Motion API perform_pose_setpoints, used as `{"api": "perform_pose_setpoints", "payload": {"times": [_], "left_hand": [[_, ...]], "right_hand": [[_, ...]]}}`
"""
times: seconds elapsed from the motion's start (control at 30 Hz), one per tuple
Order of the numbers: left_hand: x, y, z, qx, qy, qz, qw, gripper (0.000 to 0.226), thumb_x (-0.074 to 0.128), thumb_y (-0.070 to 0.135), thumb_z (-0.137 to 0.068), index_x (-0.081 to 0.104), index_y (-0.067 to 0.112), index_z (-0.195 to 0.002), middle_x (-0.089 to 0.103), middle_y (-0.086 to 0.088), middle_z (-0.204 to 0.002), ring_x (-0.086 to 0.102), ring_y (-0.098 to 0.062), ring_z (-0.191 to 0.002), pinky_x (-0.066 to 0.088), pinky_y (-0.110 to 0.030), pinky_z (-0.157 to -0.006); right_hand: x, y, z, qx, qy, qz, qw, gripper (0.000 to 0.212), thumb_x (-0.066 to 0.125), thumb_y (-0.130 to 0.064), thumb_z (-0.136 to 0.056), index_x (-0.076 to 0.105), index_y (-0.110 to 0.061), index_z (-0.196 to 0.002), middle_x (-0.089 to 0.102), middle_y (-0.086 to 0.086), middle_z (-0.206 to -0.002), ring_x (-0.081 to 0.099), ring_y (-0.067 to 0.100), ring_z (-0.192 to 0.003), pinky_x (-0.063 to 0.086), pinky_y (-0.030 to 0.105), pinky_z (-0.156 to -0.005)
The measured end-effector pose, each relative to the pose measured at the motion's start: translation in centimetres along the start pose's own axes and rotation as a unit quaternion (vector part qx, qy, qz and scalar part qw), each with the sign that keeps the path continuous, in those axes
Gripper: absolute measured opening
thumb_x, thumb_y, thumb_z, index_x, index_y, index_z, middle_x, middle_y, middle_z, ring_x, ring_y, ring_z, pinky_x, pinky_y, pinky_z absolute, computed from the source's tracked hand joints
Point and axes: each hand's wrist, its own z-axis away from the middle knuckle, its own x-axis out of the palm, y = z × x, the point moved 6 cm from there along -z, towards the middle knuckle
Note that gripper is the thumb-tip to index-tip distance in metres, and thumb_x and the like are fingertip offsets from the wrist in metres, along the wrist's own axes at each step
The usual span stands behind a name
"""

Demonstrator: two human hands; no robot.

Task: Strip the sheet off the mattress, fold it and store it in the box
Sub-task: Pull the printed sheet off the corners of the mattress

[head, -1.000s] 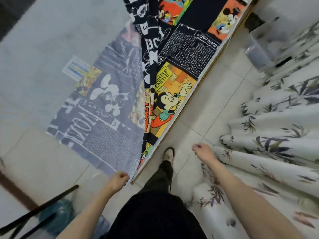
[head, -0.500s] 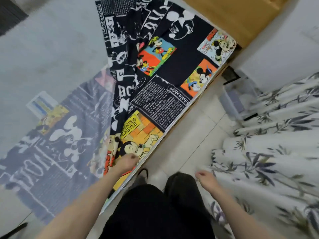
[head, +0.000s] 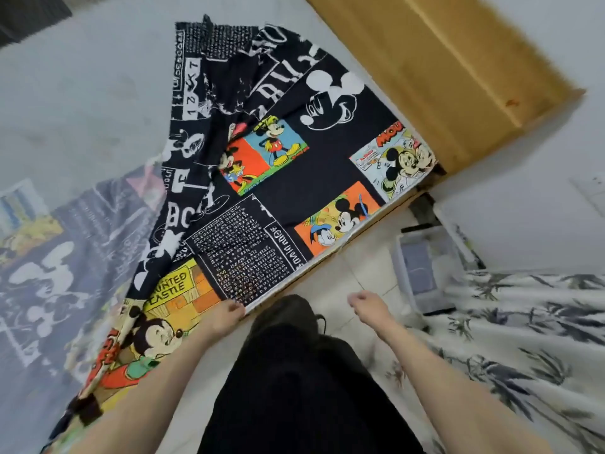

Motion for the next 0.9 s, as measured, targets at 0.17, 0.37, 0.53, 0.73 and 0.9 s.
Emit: {"api": "perform_pose_setpoints", "payload": {"times": [0.17, 0.37, 0.53, 0.73, 0.9], "left_hand": [[1.5, -3.4, -2.8, -0.188, -0.061, -0.013, 0.98, 0.031, 0.049, 0.027, -0.104, 0.065, 0.001, -0.109, 0.06, -0.009, -0.089, 0.05, -0.02, -0.069, 0.041, -0.029, -0.063], [-3.6, 10.8, -12.4, -0.121, -0.046, 0.045, 0.991, 0.024, 0.048, 0.022, -0.105, 0.066, 0.007, -0.097, 0.064, -0.015, -0.103, 0.054, -0.02, -0.086, 0.049, -0.031, -0.082], [-13.5, 27.4, -19.2, -0.011, 0.023, 0.132, 0.991, 0.032, 0.053, 0.033, -0.103, 0.066, 0.013, -0.123, 0.07, -0.01, -0.121, 0.065, -0.029, -0.113, 0.049, -0.034, -0.093], [-22.9, 37.7, -31.2, 0.042, 0.089, 0.116, 0.988, 0.038, 0.05, 0.043, -0.102, 0.057, 0.026, -0.135, 0.063, 0.005, -0.134, 0.06, -0.018, -0.119, 0.043, -0.028, -0.09], [-27.8, 37.5, -46.0, 0.0, 0.122, 0.098, 0.988, 0.048, 0.045, 0.039, -0.103, 0.038, 0.028, -0.15, 0.052, 0.002, -0.147, 0.063, -0.023, -0.11, 0.049, -0.037, -0.096]], "right_hand": [[-10.1, -12.9, -7.7, -0.139, 0.002, -0.02, 0.99, 0.016, 0.053, -0.036, -0.099, 0.064, -0.028, -0.109, 0.063, -0.017, -0.099, 0.058, 0.002, -0.091, 0.044, 0.019, -0.075], [-19.0, -14.0, -16.3, -0.055, 0.0, 0.046, 0.997, 0.018, 0.05, -0.028, -0.102, 0.063, -0.02, -0.093, 0.06, -0.003, -0.088, 0.056, 0.019, -0.09, 0.041, 0.028, -0.08], [-25.2, -13.1, -22.0, 0.028, -0.023, 0.191, 0.981, 0.027, 0.048, -0.024, -0.102, 0.071, -0.011, -0.11, 0.069, 0.012, -0.115, 0.058, 0.022, -0.099, 0.042, 0.03, -0.087], [-27.4, -25.1, -38.7, -0.04, -0.011, 0.258, 0.965, 0.043, 0.038, -0.044, -0.105, 0.058, -0.018, -0.133, 0.064, 0.005, -0.131, 0.061, 0.025, -0.116, 0.047, 0.036, -0.1], [-19.8, -43.4, -56.9, -0.281, 0.017, 0.304, 0.91, 0.049, 0.04, -0.036, -0.106, 0.048, -0.006, -0.144, 0.049, 0.013, -0.149, 0.042, 0.028, -0.14, 0.033, 0.036, -0.113]]}}
